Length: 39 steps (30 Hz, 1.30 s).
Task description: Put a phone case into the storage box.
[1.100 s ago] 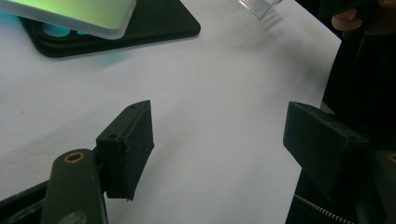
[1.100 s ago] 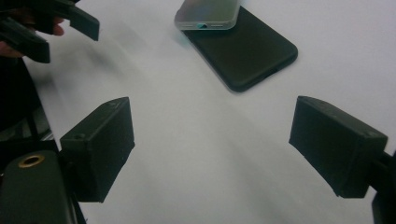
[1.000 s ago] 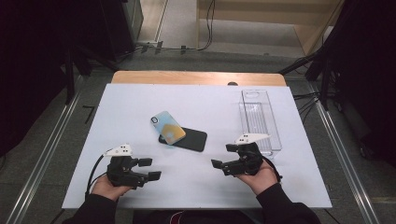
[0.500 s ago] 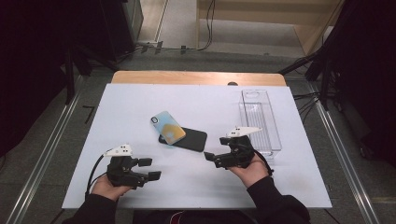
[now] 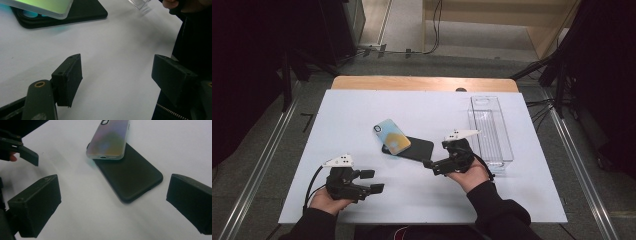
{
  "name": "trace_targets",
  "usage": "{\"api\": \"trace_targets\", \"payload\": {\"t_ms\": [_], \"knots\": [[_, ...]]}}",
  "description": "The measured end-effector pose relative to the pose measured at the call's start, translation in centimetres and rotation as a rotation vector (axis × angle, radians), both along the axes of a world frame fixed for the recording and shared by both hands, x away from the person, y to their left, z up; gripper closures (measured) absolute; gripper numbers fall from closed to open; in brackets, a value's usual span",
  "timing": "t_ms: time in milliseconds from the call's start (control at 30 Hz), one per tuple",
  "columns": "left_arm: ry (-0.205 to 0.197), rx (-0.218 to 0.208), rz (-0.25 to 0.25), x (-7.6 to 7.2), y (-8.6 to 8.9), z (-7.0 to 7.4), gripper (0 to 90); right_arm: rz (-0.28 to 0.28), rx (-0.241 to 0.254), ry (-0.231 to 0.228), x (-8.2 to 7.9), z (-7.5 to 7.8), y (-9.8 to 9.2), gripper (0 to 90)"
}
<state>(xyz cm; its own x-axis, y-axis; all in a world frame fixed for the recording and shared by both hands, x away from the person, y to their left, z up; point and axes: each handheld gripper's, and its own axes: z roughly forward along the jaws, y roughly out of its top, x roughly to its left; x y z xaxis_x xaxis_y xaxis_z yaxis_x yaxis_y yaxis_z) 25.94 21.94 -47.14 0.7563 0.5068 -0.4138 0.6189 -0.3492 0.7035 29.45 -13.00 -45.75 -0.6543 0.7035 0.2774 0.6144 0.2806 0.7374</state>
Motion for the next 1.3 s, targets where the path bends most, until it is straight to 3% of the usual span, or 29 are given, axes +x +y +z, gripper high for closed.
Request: {"api": "trace_targets", "payload": {"t_ms": [100,933,1300], "knots": [[-0.002,-0.001,0.001,0.0,0.0,0.0,24.9,0.0,0.021,0.01,0.6,0.0,0.3,0.0],[-0.006,-0.007,0.015,0.1,0.2,0.0,24.9,-0.013,0.025,0.013,4.2,0.6,4.1,0.0],[-0.008,-0.01,0.012,0.0,0.3,0.0,24.9,-0.024,0.001,0.018,6.1,0.5,6.1,0.0]]}}
